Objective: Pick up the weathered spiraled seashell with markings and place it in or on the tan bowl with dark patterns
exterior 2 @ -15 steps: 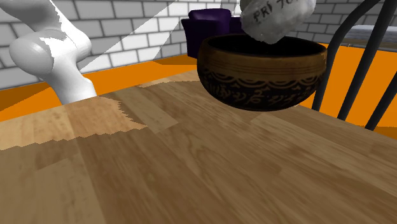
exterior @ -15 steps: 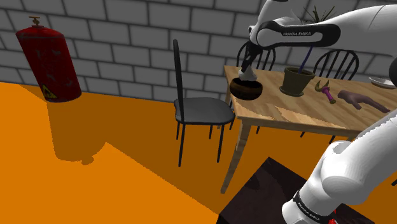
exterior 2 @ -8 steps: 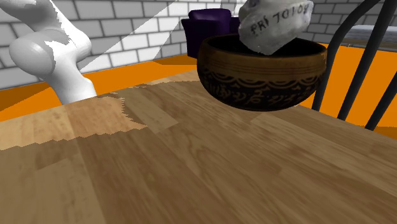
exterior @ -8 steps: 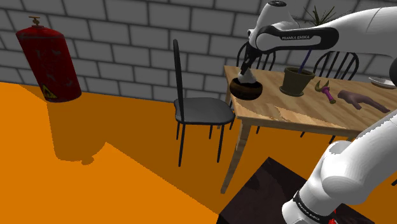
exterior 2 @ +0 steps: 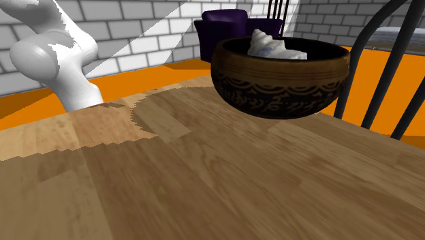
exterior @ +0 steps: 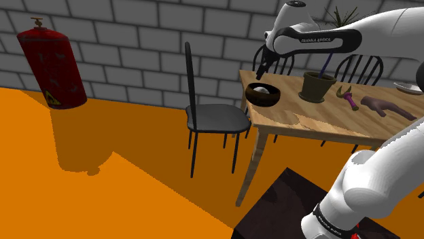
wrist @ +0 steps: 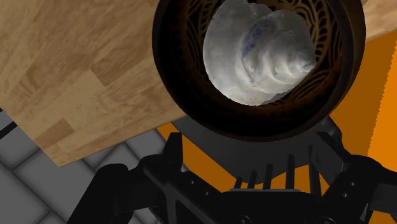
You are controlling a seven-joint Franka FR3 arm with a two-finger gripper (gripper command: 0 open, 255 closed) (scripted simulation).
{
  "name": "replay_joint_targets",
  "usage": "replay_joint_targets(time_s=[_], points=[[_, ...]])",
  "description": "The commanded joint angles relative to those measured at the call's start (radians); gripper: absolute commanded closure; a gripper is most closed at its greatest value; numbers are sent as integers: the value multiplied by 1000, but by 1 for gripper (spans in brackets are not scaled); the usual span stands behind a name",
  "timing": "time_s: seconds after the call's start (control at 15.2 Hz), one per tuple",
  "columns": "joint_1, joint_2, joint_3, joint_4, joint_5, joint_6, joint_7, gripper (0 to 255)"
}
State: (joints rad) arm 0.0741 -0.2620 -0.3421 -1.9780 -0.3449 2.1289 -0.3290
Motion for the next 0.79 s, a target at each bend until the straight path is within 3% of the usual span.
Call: replay_joint_targets(time_s=[0.0, 0.26, 0.73], points=[[0, 0, 0, 0, 0, 0, 0, 0], [9, -48, 32, 68, -4, -121, 4, 0], [8, -48, 32, 68, -3, -121, 4, 0]])
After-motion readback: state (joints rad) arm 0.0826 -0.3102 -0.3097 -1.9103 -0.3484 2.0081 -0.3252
